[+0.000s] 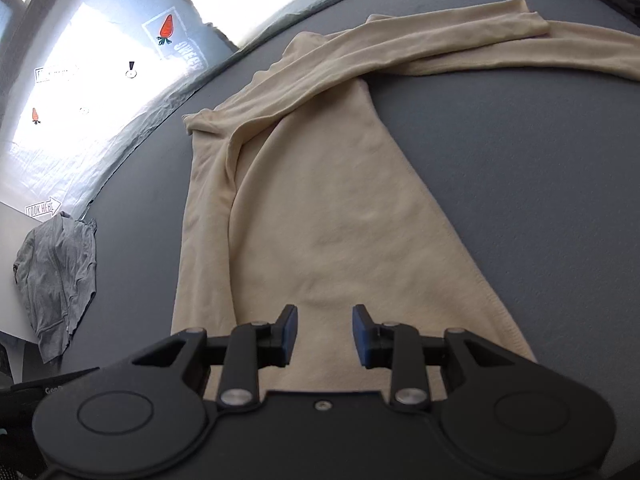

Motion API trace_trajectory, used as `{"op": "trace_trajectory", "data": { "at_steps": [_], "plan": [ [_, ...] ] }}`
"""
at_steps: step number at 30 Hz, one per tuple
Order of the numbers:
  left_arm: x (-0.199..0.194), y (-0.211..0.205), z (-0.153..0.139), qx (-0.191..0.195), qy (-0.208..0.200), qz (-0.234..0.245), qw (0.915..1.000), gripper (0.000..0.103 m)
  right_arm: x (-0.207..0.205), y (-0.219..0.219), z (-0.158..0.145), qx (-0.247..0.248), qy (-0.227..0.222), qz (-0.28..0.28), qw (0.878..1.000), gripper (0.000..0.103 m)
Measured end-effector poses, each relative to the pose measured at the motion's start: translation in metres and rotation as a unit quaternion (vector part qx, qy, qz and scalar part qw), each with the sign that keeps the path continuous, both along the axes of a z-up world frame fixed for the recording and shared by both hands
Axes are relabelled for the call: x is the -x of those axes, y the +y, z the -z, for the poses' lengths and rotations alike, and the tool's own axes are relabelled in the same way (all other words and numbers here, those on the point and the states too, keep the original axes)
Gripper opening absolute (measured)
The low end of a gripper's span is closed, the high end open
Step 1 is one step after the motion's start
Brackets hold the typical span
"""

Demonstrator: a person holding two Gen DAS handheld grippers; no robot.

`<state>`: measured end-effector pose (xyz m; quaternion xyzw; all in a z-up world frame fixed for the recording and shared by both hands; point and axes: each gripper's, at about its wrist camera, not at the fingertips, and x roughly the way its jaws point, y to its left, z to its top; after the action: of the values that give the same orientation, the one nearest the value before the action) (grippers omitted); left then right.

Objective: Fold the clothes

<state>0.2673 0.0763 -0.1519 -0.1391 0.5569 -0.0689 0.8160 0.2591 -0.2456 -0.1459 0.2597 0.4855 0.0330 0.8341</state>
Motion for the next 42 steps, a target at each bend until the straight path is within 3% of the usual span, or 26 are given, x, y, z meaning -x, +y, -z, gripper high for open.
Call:
{"op": "trace_trajectory", "data": {
  "at_steps": [11, 18, 23, 27, 32, 35, 36, 37, 39, 42],
  "plan": [
    [-0.107, -0.039, -0.009, -0.064, -0.035, 0.013, 0.9972, 0.065, -0.084, -0.073, -0.017, 0.087, -0.043, 0.071, 0.993, 0.032],
    [-0.213, -0.059, -0.001, -0.128, -0.040, 0.019, 0.9909, 0.068, -0.158, -0.173, -0.006, 0.132, -0.043, 0.167, 0.976, 0.037],
    [-0.267, -0.063, 0.010, -0.164, -0.037, 0.019, 0.9855, 0.069, -0.199, -0.211, 0.011, 0.164, -0.036, 0.172, 0.971, 0.042],
    [-0.287, -0.066, 0.017, -0.184, -0.040, 0.030, 0.9817, 0.085, -0.217, -0.221, 0.026, 0.179, -0.023, 0.165, 0.970, 0.044],
    [-0.297, -0.063, 0.022, -0.186, -0.038, 0.027, 0.9815, 0.096, -0.222, -0.217, 0.035, 0.181, -0.035, 0.166, 0.969, 0.046],
    [-0.297, -0.058, 0.025, -0.176, -0.034, 0.013, 0.9838, 0.100, -0.224, -0.206, 0.035, 0.217, -0.037, 0.149, 0.964, 0.030],
    [-0.297, -0.055, 0.026, -0.166, -0.031, 0.005, 0.9855, 0.100, -0.224, -0.203, 0.035, 0.222, -0.038, 0.145, 0.963, 0.013],
    [-0.297, -0.053, 0.026, -0.160, -0.027, -0.001, 0.9867, 0.100, -0.222, -0.202, 0.032, 0.218, -0.041, 0.146, 0.964, 0.005],
    [-0.295, -0.050, 0.023, -0.158, -0.017, -0.009, 0.9872, 0.099, -0.217, -0.201, 0.023, 0.195, -0.057, 0.152, 0.967, 0.004],
    [-0.282, -0.052, 0.008, -0.185, -0.037, -0.004, 0.9821, 0.098, -0.201, -0.197, 0.002, 0.147, -0.101, 0.161, 0.971, 0.004]
  ]
}}
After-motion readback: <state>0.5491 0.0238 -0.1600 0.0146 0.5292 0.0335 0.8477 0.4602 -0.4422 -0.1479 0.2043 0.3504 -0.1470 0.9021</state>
